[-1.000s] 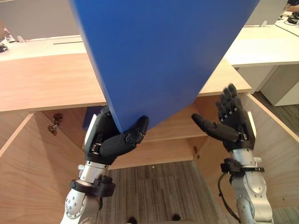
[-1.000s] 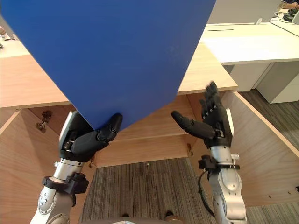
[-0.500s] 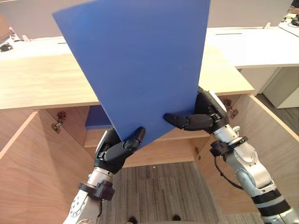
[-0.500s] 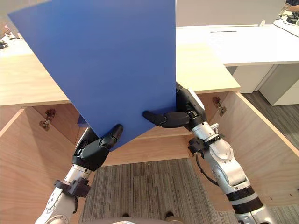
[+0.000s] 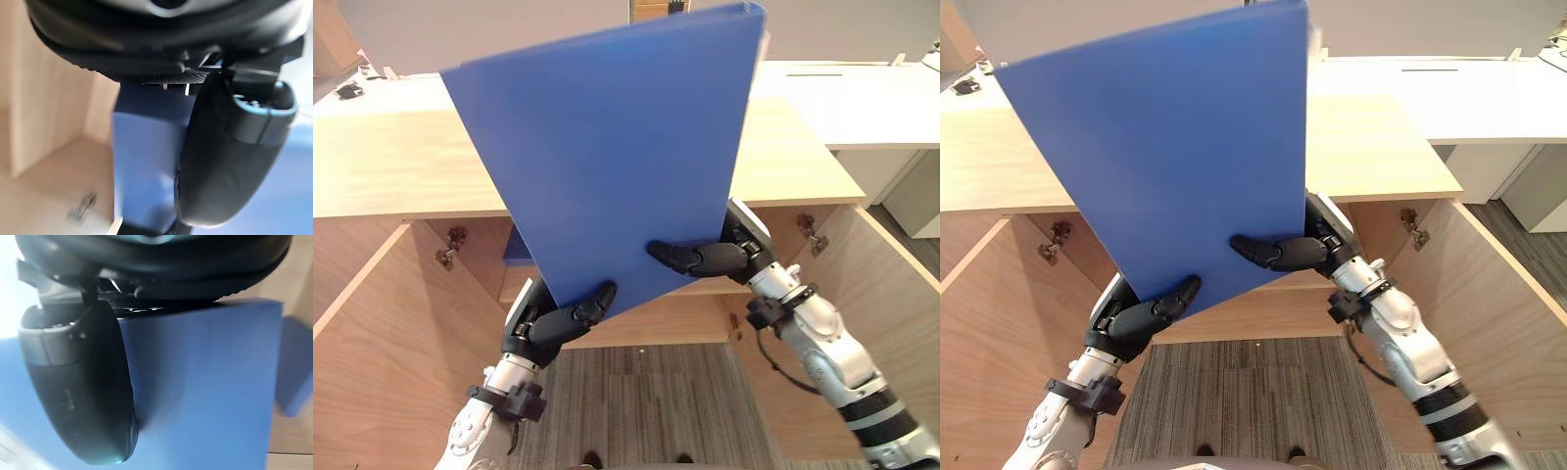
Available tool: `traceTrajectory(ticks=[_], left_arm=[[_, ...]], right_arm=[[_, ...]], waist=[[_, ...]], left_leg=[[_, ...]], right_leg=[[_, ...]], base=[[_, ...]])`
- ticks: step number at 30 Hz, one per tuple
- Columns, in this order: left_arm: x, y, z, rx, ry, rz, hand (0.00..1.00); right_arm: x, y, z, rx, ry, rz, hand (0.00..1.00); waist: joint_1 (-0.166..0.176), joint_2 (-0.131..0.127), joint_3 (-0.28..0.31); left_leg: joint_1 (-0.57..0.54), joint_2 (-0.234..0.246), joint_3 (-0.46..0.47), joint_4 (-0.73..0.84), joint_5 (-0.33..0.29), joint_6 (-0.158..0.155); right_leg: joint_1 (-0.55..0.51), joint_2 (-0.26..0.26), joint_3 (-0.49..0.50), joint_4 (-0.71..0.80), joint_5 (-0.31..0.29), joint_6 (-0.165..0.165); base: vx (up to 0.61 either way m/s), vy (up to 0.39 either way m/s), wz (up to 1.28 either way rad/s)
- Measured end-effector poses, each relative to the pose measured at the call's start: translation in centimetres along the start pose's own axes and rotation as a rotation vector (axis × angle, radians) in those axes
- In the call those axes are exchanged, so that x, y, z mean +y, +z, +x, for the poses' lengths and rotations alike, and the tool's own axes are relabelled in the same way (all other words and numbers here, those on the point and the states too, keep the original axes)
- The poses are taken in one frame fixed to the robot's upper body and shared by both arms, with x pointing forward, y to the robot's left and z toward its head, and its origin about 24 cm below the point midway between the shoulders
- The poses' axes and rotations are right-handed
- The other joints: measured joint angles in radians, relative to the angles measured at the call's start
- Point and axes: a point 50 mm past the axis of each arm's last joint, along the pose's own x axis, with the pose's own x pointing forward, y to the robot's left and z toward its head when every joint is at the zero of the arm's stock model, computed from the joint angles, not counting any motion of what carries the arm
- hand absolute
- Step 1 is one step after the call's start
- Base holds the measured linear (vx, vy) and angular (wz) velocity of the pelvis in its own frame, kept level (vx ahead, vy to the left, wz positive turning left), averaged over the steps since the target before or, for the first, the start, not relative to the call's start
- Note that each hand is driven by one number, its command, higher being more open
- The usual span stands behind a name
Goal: Walk over to the cabinet, pick up the folder, carry it to the office cabinet, place the folder inside the office cabinet, then close the office cabinet door
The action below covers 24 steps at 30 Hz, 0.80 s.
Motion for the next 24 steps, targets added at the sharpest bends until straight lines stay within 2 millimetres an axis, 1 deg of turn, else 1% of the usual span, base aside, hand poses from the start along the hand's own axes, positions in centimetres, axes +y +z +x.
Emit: traceTrajectory(ticks=[1, 3, 7, 9, 10, 11, 12, 13, 14, 15, 16, 17, 18, 19, 21, 22, 24], left_arm=[[0.2, 0.3, 0.1, -0.027, 0.028, 0.011, 1.0], [1.1, 1.1, 0.2, -0.102, 0.132, 0.063, 1.0], [1.9, 1.3, -0.2, -0.136, 0.226, 0.112, 1.0], [3.6, 1.0, -0.9, -0.119, 0.335, 0.149, 1.0], [4.2, 0.8, -1.2, -0.11, 0.37, 0.16, 1.0], [5.2, 0.2, -1.7, -0.083, 0.44, 0.178, 1.0], [6.6, -0.7, -2.6, -0.036, 0.544, 0.195, 1.0], [7.4, -1.2, -3.1, -0.009, 0.596, 0.196, 1.0], [8.4, -2.0, -4.0, 0.037, 0.671, 0.201, 1.0], [9.8, -3.3, -5.6, 0.112, 0.773, 0.207, 1.0], [10.3, -3.8, -6.2, 0.143, 0.804, 0.205, 1.0], [10.9, -4.7, -7.4, 0.206, 0.86, 0.201, 1.0], [11.1, -5.2, -8.0, 0.236, 0.881, 0.198, 1.0], [11.5, -6.3, -9.1, 0.303, 0.906, 0.202, 1.0], [11.7, -8.7, -11.2, 0.444, 0.952, 0.166, 1.0], [11.7, -9.4, -12.0, 0.487, 0.961, 0.159, 1.0], [11.6, -11.7, -14.1, 0.66, 0.943, 0.164, 1.0]], right_arm=[[0.4, 0.0, 0.1, -0.014, -0.001, 0.018, 0.0], [1.9, 0.3, 0.3, -0.078, -0.004, 0.076, 0.0], [2.1, 0.6, 0.6, -0.112, -0.044, 0.066, 0.0], [2.1, 0.6, 0.7, -0.121, -0.073, 0.058, 0.0], [2.1, 0.6, 0.7, -0.12, -0.08, 0.048, 0.0], [2.2, 0.5, 0.7, -0.117, -0.086, 0.037, 0.0], [2.3, 0.4, 0.6, -0.116, -0.079, 0.035, 0.0], [2.4, 0.3, 0.5, -0.113, -0.075, 0.035, 0.0], [2.4, 0.2, 0.4, -0.109, -0.077, 0.027, 0.0], [2.5, 0.0, 0.1, -0.1, -0.08, 0.017, 0.0], [2.5, -0.2, 0.0, -0.093, -0.082, 0.018, 0.0], [2.5, -0.5, -0.1, -0.075, -0.08, 0.003, 0.0], [2.6, -0.7, -0.1, -0.064, -0.076, -0.009, 0.0], [2.7, -1.2, -0.2, -0.033, -0.062, -0.043, 0.0], [3.5, -2.8, -0.4, 0.054, -0.009, -0.088, 0.0], [3.7, -3.3, -0.5, 0.081, 0.011, -0.1, 0.0], [4.7, -5.0, -1.1, 0.175, 0.088, -0.16, 0.0]], waist=[[0.0, 0.0, 0.0], [0.002, 0.002, -0.002], [0.012, 0.003, -0.013], [0.012, 0.003, -0.013], [0.012, 0.004, -0.013], [0.012, 0.006, -0.015], [0.012, 0.01, -0.017], [0.011, 0.011, -0.018], [0.011, 0.012, -0.019], [0.011, 0.012, -0.019], [0.012, 0.012, -0.019], [0.012, 0.012, -0.019], [0.012, 0.012, -0.019], [0.013, 0.012, -0.019], [0.013, 0.011, -0.02], [0.013, 0.01, -0.02], [0.015, 0.008, -0.022]], left_leg=[[0.0, 0.0, 0.0, 0.0, 0.0, 0.0], [-0.001, 0.0, -0.005, 0.0, 0.002, 0.001], [-0.001, -0.004, -0.013, 0.0, 0.003, 0.003], [-0.003, -0.004, -0.019, -0.001, 0.005, 0.004], [-0.003, -0.004, -0.021, -0.001, 0.006, 0.004], [-0.005, -0.004, -0.024, -0.002, 0.007, 0.003], [-0.005, -0.004, -0.026, -0.005, 0.008, 0.003], [-0.005, -0.004, -0.026, -0.006, 0.008, 0.003], [-0.006, -0.004, -0.027, -0.006, 0.008, 0.002], [-0.008, -0.003, -0.033, -0.006, 0.01, 0.001], [-0.01, -0.003, -0.035, -0.006, 0.011, 0.001], [-0.014, -0.004, -0.038, -0.006, 0.012, 0.001], [-0.017, -0.004, -0.039, -0.006, 0.014, 0.001], [-0.021, -0.004, -0.042, -0.006, 0.016, 0.001], [-0.024, -0.004, -0.048, -0.006, 0.018, 0.0], [-0.026, -0.003, -0.048, -0.005, 0.018, 0.0], [-0.035, -0.002, -0.051, -0.003, 0.02, -0.001]], right_leg=[[0.0, 0.0, 0.0, 0.0, 0.0, 0.0], [0.002, -0.001, -0.004, 0.0, 0.0, 0.0], [0.006, -0.004, -0.011, 0.0, 0.0, 0.0], [0.007, -0.005, -0.017, 0.0, 0.0, 0.0], [0.007, -0.005, -0.018, 0.0, 0.0, 0.0], [0.007, -0.005, -0.022, 0.0, -0.001, -0.001], [0.007, -0.005, -0.024, 0.0, -0.001, -0.001], [0.007, -0.005, -0.024, -0.001, -0.001, -0.001], [0.007, -0.005, -0.026, -0.001, -0.002, -0.001], [0.006, -0.005, -0.03, -0.002, -0.002, -0.002], [0.006, -0.005, -0.033, -0.002, -0.002, -0.002], [0.004, -0.005, -0.035, -0.003, -0.002, -0.002], [0.002, -0.005, -0.037, -0.003, -0.002, -0.002], [-0.002, -0.006, -0.04, -0.003, -0.002, -0.002], [-0.003, -0.006, -0.047, -0.005, -0.002, -0.002], [-0.003, -0.005, -0.047, -0.007, -0.002, -0.002], [-0.01, -0.004, -0.05, -0.011, -0.002, -0.002]], base=[[-0.02, -0.017, 0.04], [-0.02, -0.016, 0.05], [-0.02, -0.007, 0.07], [-0.03, -0.014, 0.08], [-0.04, -0.023, 0.06], [-0.03, -0.018, 0.06], [-0.04, -0.023, 0.05], [0.0, 0.0, 0.0], [-0.02, -0.022, 0.05], [-0.01, -0.02, 0.08], [-0.01, -0.022, 0.1], [-0.01, -0.011, 0.07], [-0.02, -0.011, 0.08], [-0.02, -0.011, 0.08], [-0.02, -0.014, 0.08], [-0.01, -0.014, 0.04], [-0.01, -0.015, 0.03]])
